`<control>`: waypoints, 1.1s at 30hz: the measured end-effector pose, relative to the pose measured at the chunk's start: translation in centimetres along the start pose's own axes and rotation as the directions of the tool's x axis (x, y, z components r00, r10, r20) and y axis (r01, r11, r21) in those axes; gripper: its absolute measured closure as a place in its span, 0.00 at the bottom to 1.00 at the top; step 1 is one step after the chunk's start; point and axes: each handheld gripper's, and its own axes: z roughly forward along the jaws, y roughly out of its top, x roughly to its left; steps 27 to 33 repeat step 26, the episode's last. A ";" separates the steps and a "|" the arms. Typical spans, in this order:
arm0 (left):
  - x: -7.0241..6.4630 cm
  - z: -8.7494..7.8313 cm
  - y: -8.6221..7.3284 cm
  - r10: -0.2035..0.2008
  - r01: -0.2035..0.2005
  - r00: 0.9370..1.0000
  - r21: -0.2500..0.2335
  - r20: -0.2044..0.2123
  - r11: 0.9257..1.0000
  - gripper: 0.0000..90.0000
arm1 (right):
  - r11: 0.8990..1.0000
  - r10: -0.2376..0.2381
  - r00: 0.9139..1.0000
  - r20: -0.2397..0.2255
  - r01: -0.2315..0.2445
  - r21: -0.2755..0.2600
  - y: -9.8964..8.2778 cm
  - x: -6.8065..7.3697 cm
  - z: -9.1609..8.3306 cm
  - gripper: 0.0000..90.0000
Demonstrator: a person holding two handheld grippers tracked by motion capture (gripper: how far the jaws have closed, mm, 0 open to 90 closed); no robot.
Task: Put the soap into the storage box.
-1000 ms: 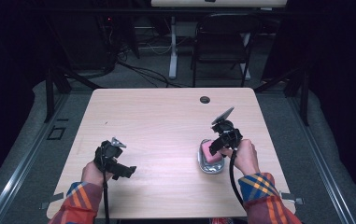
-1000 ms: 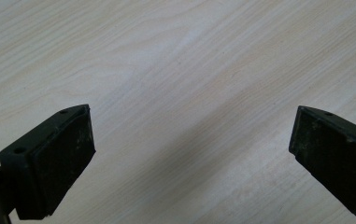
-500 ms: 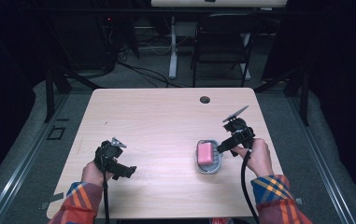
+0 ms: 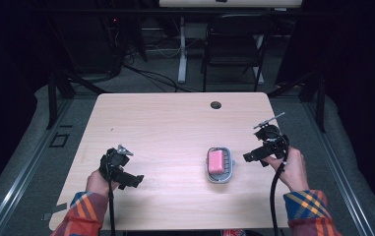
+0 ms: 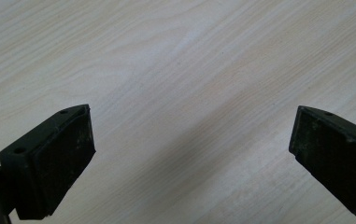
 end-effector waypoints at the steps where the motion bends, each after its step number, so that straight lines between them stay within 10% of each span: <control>1: 0.0 0.0 0.0 0.000 0.000 1.000 0.000 0.002 1.000 0.00 | 1.000 0.000 1.000 0.001 0.000 -0.011 -0.3 -0.3 -0.2 0.00; 19: -0.1 0.0 0.1 0.005 -0.005 1.000 0.005 -0.001 1.000 0.00 | 0.999 0.041 0.999 -0.002 -0.041 -0.031 -8.4 -4.1 1.0 0.04; 33: -0.1 0.0 0.1 0.006 -0.006 1.000 0.003 0.004 1.000 0.00 | 1.000 0.008 1.000 -0.028 -0.009 -0.028 -8.5 -3.9 1.5 0.00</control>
